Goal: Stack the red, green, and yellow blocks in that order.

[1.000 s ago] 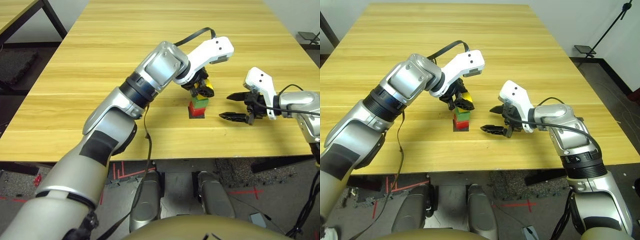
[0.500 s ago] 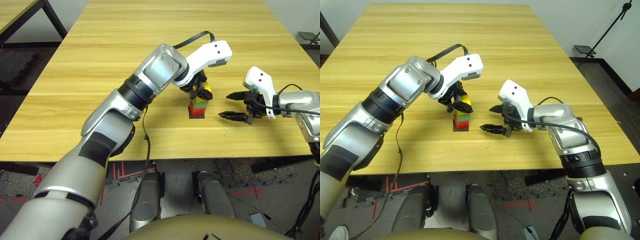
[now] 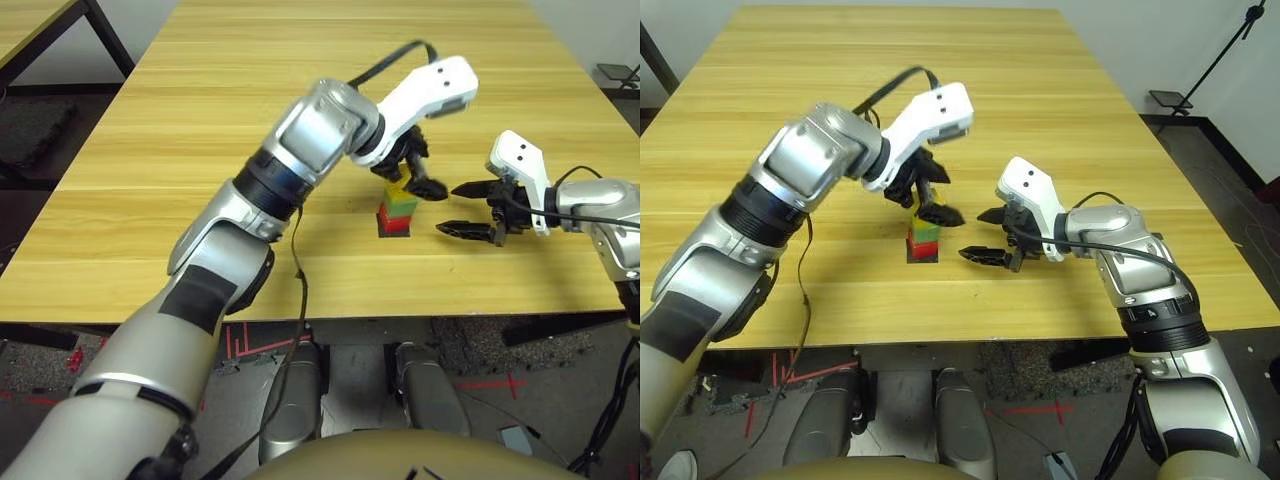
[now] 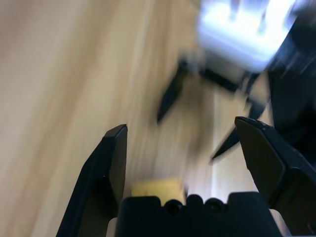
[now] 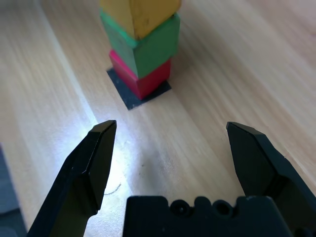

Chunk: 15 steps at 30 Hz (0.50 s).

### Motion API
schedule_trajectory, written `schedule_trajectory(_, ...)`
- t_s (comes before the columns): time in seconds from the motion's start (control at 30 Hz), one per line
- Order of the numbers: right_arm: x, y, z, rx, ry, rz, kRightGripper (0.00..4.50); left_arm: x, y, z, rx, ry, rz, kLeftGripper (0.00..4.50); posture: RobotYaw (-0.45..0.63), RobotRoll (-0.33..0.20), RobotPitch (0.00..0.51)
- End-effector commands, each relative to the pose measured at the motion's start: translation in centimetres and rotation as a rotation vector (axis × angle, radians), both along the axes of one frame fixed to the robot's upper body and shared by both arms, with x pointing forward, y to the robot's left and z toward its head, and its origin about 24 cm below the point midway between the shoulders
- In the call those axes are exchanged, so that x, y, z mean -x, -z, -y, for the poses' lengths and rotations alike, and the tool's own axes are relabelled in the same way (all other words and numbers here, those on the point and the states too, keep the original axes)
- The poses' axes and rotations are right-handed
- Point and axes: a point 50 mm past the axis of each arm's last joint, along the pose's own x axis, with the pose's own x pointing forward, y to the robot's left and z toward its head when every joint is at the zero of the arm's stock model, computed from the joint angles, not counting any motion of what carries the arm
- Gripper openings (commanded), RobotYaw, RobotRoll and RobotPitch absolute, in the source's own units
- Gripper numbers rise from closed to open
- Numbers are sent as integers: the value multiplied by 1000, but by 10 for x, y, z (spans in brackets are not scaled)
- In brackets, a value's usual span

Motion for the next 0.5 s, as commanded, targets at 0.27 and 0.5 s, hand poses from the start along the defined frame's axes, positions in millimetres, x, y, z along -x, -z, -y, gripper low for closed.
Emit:
schedule_trajectory(0.27, -24, 10, 116, -329, 780, 309, 4500, -19, 48, -179, 371, -1002, 313, 4442, 82, -94, 77)
schedule_trajectory(0.5, -16, 36, 155, -343, 1041, 381, 4500, 7, 117, -214, 316, -1222, 355, 4442, 105, -96, 87)
